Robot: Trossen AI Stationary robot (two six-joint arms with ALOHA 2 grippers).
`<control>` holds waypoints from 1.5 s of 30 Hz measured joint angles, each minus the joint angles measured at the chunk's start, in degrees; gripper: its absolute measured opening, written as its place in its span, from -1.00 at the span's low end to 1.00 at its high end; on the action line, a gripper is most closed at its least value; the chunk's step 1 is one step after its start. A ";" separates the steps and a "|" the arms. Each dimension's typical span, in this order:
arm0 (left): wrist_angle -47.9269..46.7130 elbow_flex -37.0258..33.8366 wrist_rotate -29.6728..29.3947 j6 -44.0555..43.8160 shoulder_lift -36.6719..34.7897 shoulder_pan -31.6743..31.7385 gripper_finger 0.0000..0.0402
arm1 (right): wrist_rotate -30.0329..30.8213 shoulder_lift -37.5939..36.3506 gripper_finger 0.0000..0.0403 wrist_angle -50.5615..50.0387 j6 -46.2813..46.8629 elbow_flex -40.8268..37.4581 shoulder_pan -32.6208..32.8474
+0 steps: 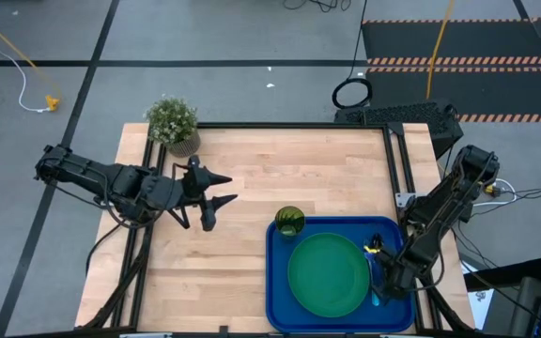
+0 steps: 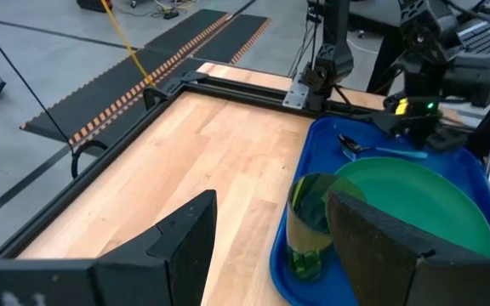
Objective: Pick and place plate/cup/fork/spoon on tray
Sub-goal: Put the blue spoon on the blue tray to the right of the blue fork
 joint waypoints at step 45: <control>-0.91 0.00 0.31 -0.39 0.00 3.70 0.12 | 18.67 -19.96 -1.00 -21.20 -55.56 -6.78 -12.84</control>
